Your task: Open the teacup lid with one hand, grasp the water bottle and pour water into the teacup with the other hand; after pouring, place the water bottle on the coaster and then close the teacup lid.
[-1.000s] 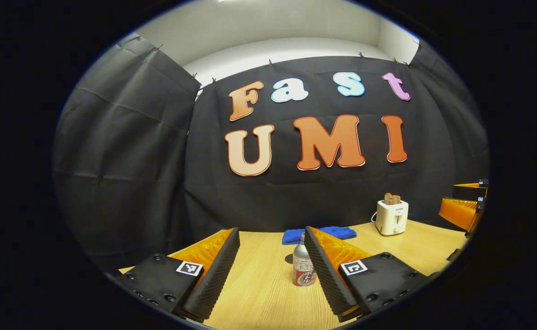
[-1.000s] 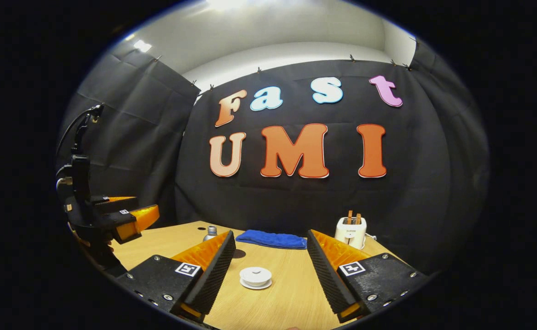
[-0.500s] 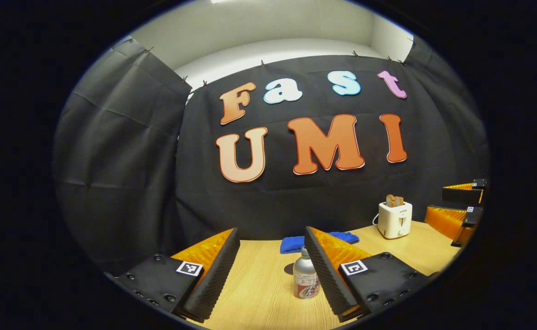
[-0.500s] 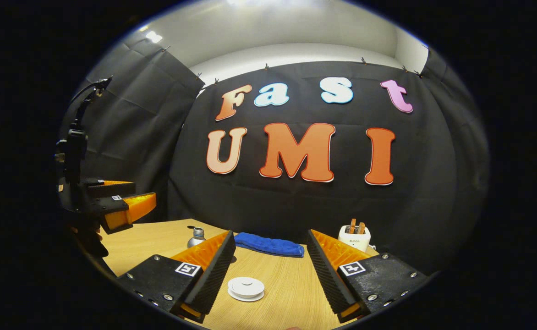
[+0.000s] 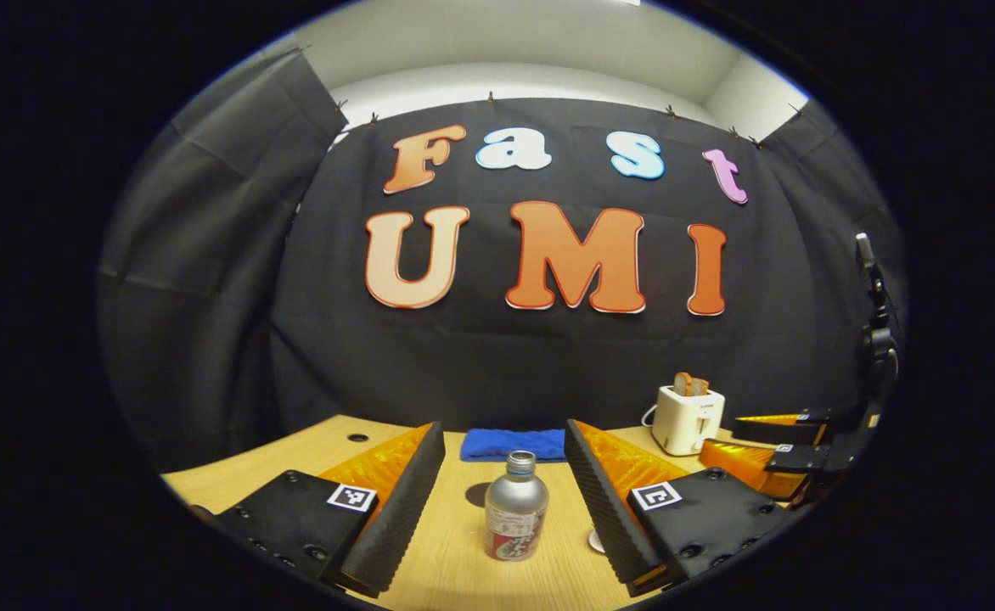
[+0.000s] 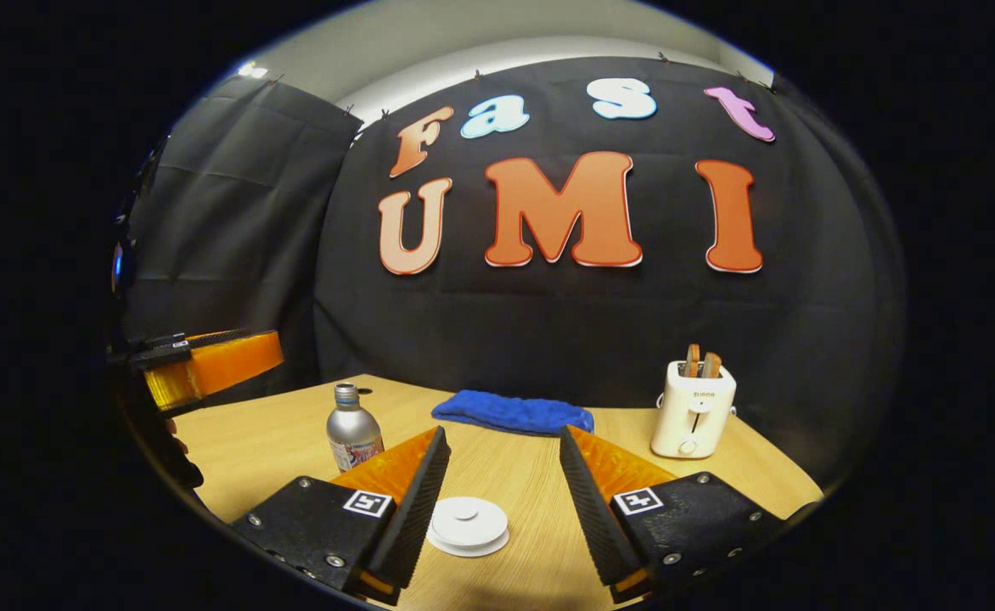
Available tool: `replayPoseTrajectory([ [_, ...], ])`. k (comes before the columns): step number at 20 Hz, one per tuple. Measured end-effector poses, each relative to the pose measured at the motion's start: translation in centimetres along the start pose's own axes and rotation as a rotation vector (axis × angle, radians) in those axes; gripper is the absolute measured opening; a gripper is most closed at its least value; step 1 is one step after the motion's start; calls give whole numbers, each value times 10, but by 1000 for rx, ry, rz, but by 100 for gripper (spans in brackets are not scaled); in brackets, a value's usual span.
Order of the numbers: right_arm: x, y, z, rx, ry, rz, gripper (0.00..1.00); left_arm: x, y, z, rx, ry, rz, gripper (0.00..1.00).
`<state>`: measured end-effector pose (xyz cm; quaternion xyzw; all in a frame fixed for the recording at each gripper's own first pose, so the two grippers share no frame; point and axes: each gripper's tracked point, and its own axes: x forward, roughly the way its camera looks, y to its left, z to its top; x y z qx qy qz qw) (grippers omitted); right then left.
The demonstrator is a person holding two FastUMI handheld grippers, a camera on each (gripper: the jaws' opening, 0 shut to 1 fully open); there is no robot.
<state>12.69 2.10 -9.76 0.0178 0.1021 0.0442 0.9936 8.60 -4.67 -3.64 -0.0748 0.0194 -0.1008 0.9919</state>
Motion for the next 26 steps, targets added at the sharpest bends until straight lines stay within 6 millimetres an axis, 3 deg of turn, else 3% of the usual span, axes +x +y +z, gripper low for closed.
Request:
replayPoseTrajectory([
  [2, 10, 1, -16, -26, 45, 7, 80, 3, -3, -12, -48, 25, -25, 94],
  [9, 33, 23, -63, -95, 151, 54, 72, 20, 18, -52, -11, 113, 32, 90],
  [10, 35, 24, -68, -94, 165, 61, 72, 21, 19, -58, 0, 125, 31, 93],
  [12, 39, 24, -77, -86, 189, 64, 72, 23, 21, -61, 24, 136, 37, 89],
  [14, 43, 26, -87, -85, 219, 69, 64, 25, 23, -65, 35, 141, 39, 93],
  [17, 43, 32, -95, -103, 246, 91, 63, 29, 25, -77, 31, 168, 46, 93],
  [18, 44, 30, -94, -108, 241, 87, 61, 30, 26, -80, 32, 175, 46, 89],
  [20, 47, 32, -102, -101, 262, 94, 46, 33, 26, -86, 36, 187, 50, 93],
  [22, 50, 33, -104, -102, 263, 105, 42, 35, 27, -92, 45, 207, 54, 93],
  [24, 49, 33, -104, -108, 259, 101, 30, 36, 27, -98, 53, 218, 51, 93],
  [26, 50, 33, -105, -89, 257, 95, 28, 38, 25, -102, 56, 226, 46, 93],
])
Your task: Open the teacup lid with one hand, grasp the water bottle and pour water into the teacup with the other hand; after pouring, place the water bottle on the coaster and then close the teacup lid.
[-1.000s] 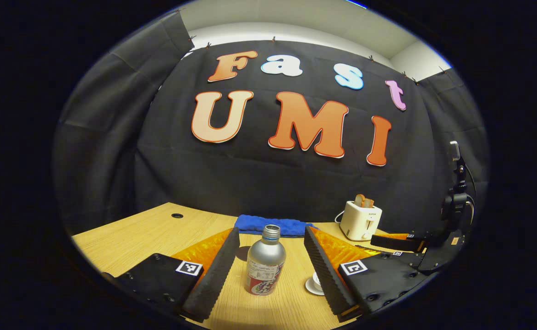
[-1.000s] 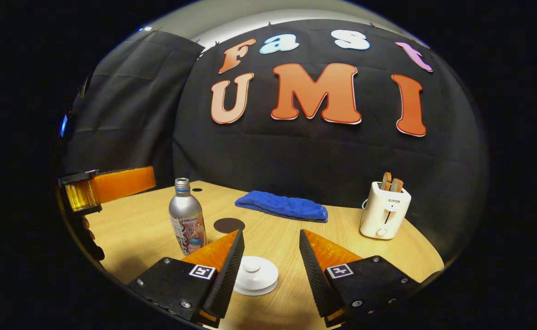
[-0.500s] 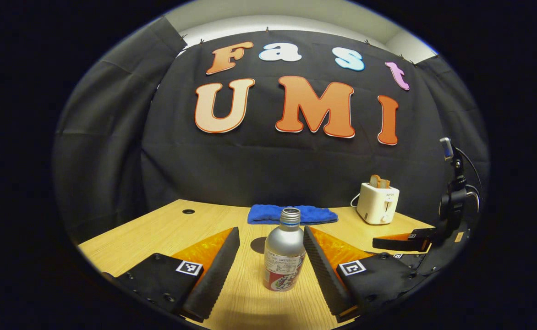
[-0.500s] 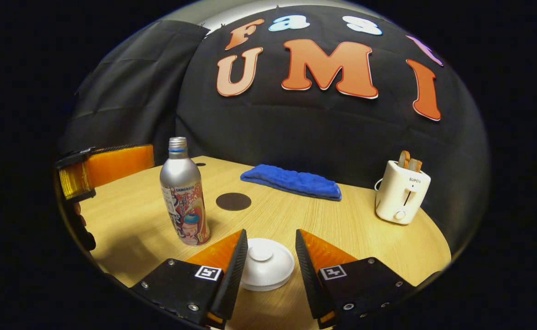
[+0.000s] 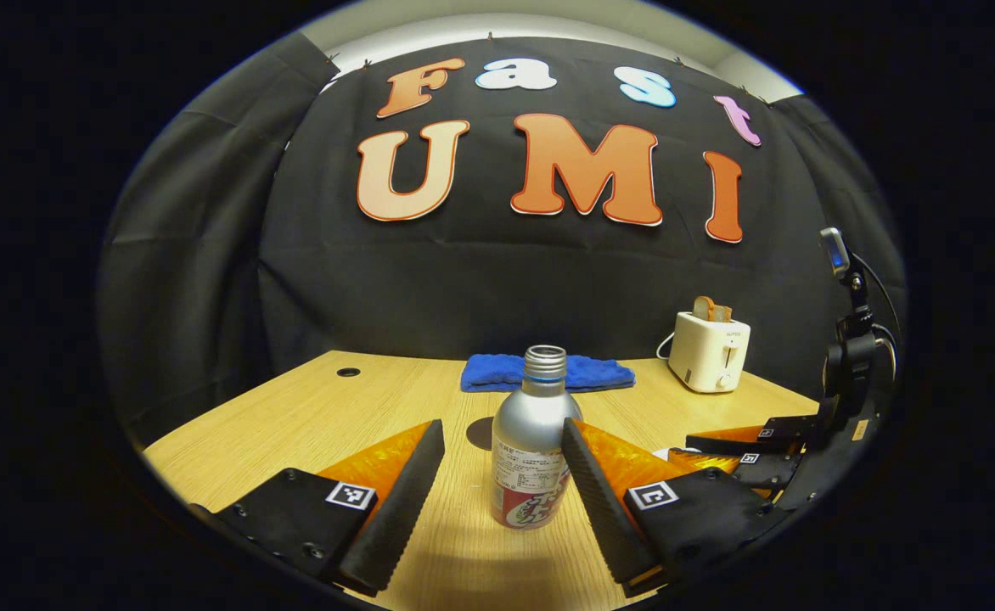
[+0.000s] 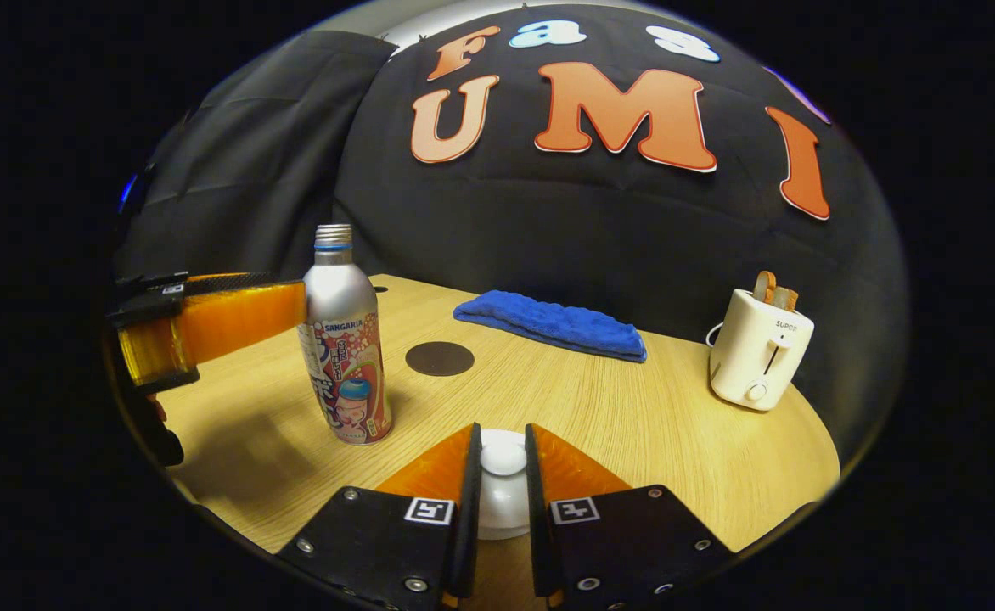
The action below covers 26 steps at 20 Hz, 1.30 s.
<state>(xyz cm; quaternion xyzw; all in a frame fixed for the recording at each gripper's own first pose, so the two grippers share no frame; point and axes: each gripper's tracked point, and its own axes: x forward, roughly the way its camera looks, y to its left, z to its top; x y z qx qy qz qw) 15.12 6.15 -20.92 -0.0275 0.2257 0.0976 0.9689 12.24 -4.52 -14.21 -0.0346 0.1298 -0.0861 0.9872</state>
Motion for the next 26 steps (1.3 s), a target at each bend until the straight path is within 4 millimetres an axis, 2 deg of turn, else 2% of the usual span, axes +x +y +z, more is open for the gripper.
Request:
replayPoseTrajectory([
  [2, 0, 1, 1, 22, 0, 8, 25, 2, -1, -4, 3, 8, -3, 93],
  [3, 0, 0, 2, 34, 0, 15, 24, 4, -3, -7, 8, 11, -1, 89],
  [4, -1, 0, 5, 46, -8, 18, 24, 5, -4, -8, 12, 18, 3, 93],
  [7, -8, -5, 20, 79, -54, 18, 23, 4, -3, -9, 32, 21, 15, 93],
  [8, -10, -8, 24, 86, -64, 14, 23, 6, -2, -9, 35, 21, 19, 89],
  [10, -19, -17, 32, 95, -87, 1, 23, 9, -4, -14, 31, 31, 17, 93],
  [11, -23, -20, 35, 96, -95, -2, 23, 11, -5, -15, 26, 28, 13, 89],
  [12, -26, -25, 37, 95, -103, -11, 23, 13, -7, -15, 21, 24, 5, 93],
  [13, -29, -30, 39, 94, -109, -20, 23, 15, -11, -18, 21, 30, -1, 89],
  [14, -32, -34, 40, 94, -114, -30, 23, 18, -14, -22, 21, 33, -11, 93],
  [15, -35, -39, 41, 98, -118, -38, 23, 21, -17, -23, 22, 37, -18, 94],
  [16, -37, -41, 41, 102, -120, -41, 23, 26, -16, -26, 20, 39, -19, 89],
  [17, -39, -43, 41, 113, -119, -42, 23, 31, -16, -34, 16, 63, -7, 94],
  [19, -41, -47, 41, 121, -120, -49, 23, 38, -17, -51, 17, 107, 1, 94],
  [20, -43, -49, 41, 117, -121, -54, 23, 43, -19, -53, 14, 113, -3, 89],
  [21, -44, -52, 41, 115, -123, -60, 23, 46, -19, -55, 13, 120, -4, 94],
  [22, -45, -55, 41, 115, -124, -66, 23, 48, -19, -57, 13, 124, -9, 94],
  [23, -46, -56, 41, 118, -125, -67, 23, 51, -18, -59, 14, 131, -9, 89],
  [24, -47, -57, 40, 128, -121, -68, 23, 54, -17, -65, 12, 145, -6, 94],
  [25, -48, -57, 39, 138, -114, -64, 23, 55, -17, -69, 8, 160, 2, 94],
  [26, -49, -59, 38, 141, -111, -70, 23, 56, -17, -69, 10, 147, 7, 89],
])
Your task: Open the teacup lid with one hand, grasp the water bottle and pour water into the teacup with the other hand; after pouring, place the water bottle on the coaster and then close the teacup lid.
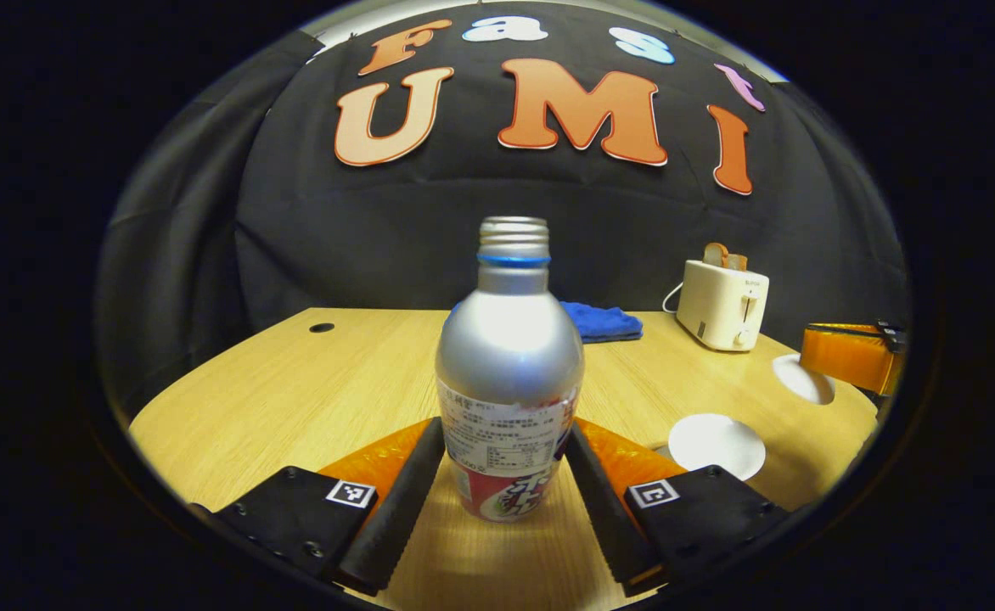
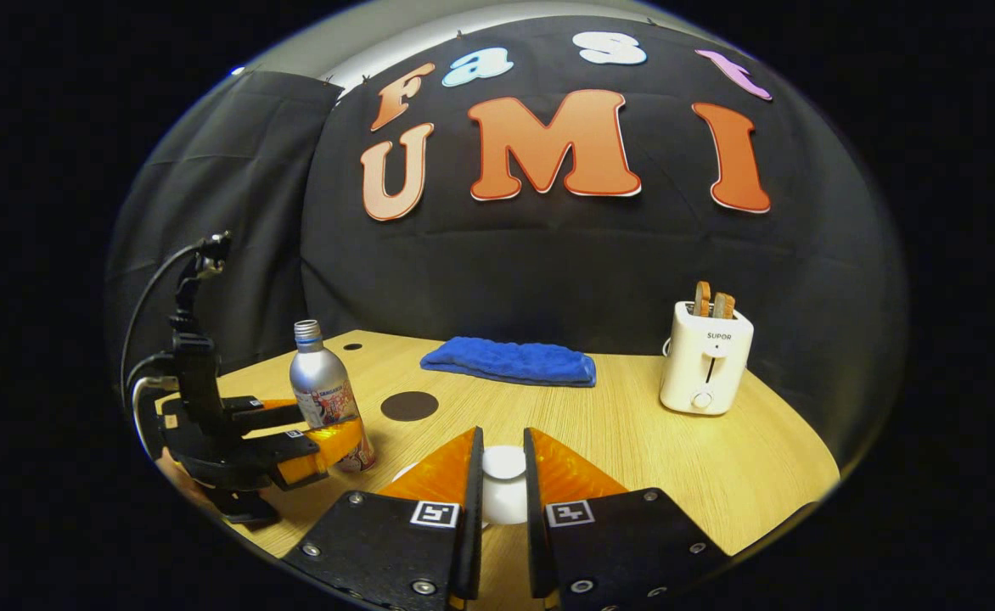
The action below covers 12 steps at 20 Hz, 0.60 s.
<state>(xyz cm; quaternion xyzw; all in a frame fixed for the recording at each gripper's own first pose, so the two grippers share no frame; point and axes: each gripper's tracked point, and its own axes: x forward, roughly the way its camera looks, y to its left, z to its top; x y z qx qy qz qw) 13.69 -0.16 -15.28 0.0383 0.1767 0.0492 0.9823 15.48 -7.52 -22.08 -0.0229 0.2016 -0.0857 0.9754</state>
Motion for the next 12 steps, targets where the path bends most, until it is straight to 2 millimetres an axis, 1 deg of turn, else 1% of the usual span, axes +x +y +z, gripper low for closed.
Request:
replayPoseTrajectory([
  [1, -1, -4, 1, -7, -2, -11, 23, 1, -3, 4, 6, -14, -6, 89],
  [2, -3, -8, 2, -15, -6, -25, 23, 1, -4, 3, 11, -9, -11, 84],
  [3, -5, -11, 2, -20, -8, -32, 23, -2, -5, 3, 23, -4, -9, 81],
  [4, -6, -14, 4, -19, -12, -39, 23, -1, -1, 3, 43, -1, 1, 81],
  [5, -8, -16, 7, -17, -16, -43, 23, 0, 3, 6, 65, -2, 21, 85],
  [8, -14, -27, 12, -17, -29, -69, 23, -5, 16, 21, 153, -23, 71, 83],
  [9, -16, -31, 14, -15, -32, -80, 23, -7, 19, 27, 183, -30, 86, 80],
  [10, -17, -35, 15, -13, -35, -88, 23, -9, 22, 30, 211, -36, 97, 79],
  [11, -18, -37, 16, -13, -39, -98, 23, -12, 25, 35, 239, -42, 106, 83],
  [12, -21, -41, 17, -13, -44, -103, 23, -14, 26, 39, 265, -49, 113, 79],
])
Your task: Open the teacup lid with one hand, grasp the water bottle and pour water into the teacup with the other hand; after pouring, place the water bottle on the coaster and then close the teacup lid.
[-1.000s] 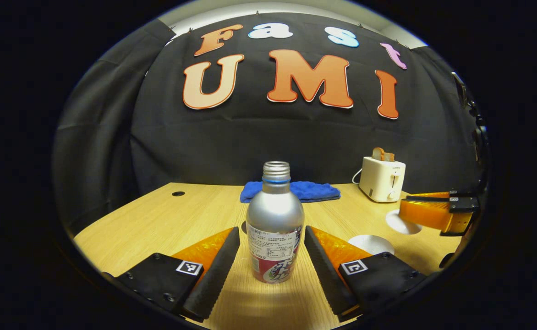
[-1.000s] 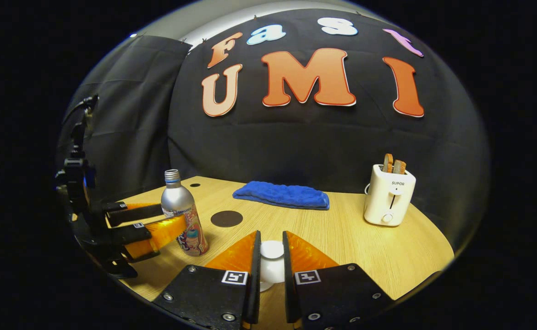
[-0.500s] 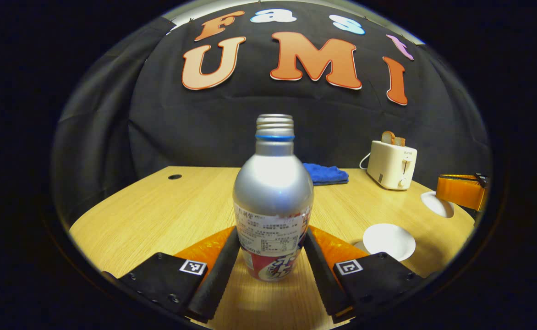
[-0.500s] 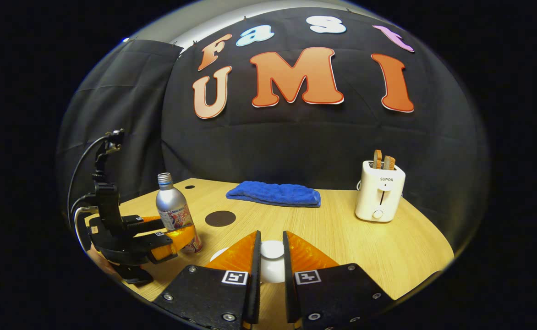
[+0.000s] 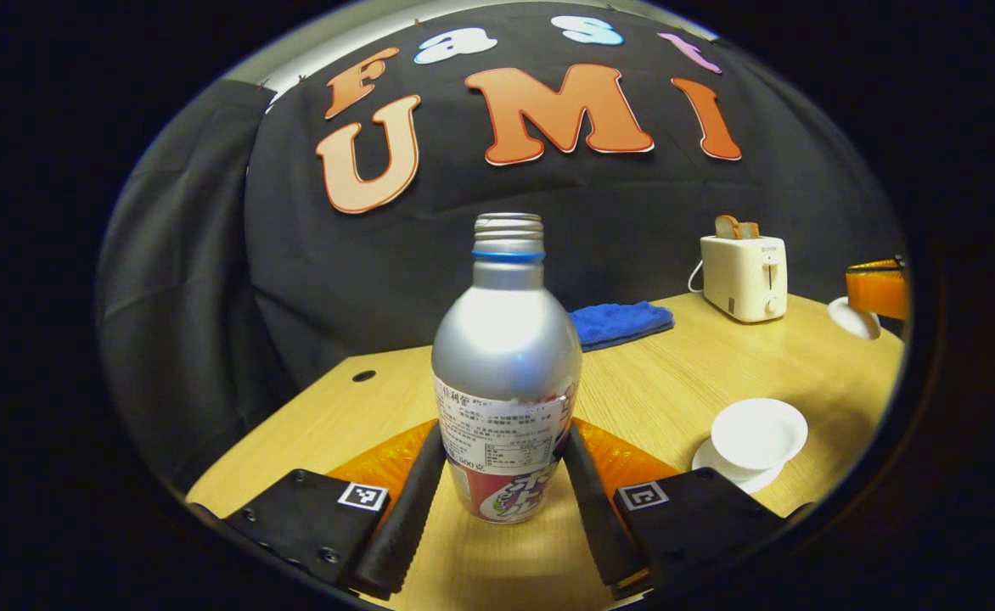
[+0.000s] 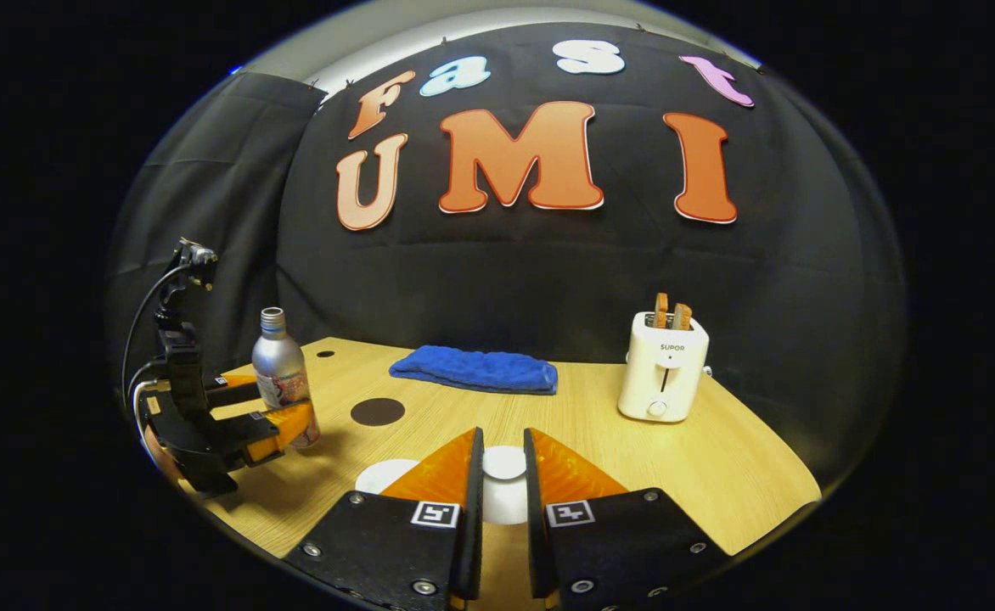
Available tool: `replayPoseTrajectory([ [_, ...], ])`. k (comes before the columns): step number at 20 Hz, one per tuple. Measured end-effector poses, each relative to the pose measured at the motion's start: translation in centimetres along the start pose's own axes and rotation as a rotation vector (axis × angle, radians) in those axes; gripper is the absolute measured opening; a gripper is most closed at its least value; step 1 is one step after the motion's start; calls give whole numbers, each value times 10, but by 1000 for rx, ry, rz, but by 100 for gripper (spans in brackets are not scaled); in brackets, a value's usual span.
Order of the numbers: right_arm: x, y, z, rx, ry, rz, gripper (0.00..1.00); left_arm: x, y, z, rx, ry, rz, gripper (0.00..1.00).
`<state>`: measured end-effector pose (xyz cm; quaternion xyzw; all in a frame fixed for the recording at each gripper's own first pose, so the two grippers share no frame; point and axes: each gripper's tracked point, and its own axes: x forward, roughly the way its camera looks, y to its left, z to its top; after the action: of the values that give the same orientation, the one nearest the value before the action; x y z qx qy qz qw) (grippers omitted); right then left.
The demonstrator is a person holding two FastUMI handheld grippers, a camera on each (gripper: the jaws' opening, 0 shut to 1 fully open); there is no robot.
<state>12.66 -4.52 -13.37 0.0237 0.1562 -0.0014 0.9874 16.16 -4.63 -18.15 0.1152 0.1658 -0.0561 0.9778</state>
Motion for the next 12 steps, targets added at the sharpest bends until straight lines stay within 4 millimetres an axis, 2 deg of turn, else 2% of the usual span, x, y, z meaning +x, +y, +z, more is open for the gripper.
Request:
replayPoseTrajectory([
  [8, -12, -21, 8, -14, -27, -38, 23, -15, 9, 30, 317, -71, 66, 79],
  [9, -14, -25, 9, -14, -28, -40, 23, -17, 8, 32, 348, -76, 68, 83],
  [12, -18, -34, 7, -17, -34, -53, 23, -18, 6, 35, 447, -85, 77, 83],
])
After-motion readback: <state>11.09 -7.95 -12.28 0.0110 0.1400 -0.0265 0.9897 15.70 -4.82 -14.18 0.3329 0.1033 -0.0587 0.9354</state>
